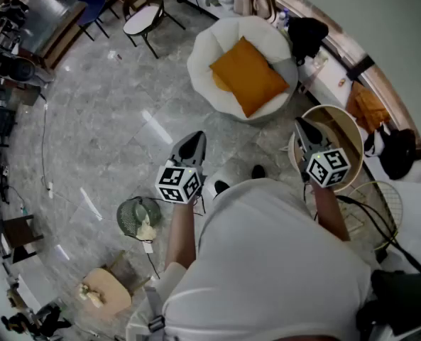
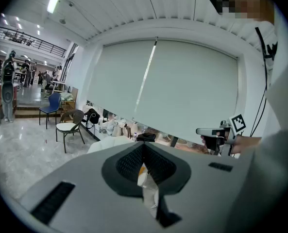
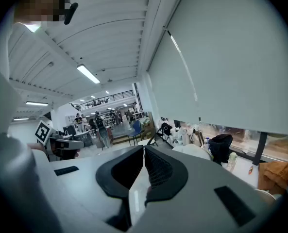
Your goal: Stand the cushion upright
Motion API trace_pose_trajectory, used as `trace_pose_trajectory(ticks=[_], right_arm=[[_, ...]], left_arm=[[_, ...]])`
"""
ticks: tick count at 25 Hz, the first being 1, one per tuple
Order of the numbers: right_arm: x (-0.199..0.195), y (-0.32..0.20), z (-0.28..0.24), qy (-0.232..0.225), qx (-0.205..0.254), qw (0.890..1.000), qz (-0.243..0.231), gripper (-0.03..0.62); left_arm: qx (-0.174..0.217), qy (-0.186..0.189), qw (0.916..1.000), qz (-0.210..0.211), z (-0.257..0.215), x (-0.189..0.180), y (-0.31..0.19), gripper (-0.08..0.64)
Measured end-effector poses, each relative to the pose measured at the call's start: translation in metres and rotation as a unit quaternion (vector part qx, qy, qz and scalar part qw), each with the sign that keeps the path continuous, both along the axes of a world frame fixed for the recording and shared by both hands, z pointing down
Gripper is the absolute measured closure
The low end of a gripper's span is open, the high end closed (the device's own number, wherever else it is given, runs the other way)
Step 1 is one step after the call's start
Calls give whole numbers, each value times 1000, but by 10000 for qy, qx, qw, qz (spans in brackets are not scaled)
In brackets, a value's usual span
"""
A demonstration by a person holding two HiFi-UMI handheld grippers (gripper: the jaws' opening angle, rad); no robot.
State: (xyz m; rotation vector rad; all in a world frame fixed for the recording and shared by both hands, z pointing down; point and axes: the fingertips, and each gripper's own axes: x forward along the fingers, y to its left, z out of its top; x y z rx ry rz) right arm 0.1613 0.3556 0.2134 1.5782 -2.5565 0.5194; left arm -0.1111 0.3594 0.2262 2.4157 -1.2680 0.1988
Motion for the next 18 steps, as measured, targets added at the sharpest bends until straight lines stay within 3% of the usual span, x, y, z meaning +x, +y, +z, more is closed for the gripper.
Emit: trace_pose_trajectory(ticks=[18], right_arm=[[5,6,3,-166,-71,9998,-39,551]], left_arm=[[-88,-44,9999,-33,4,6,11,558]])
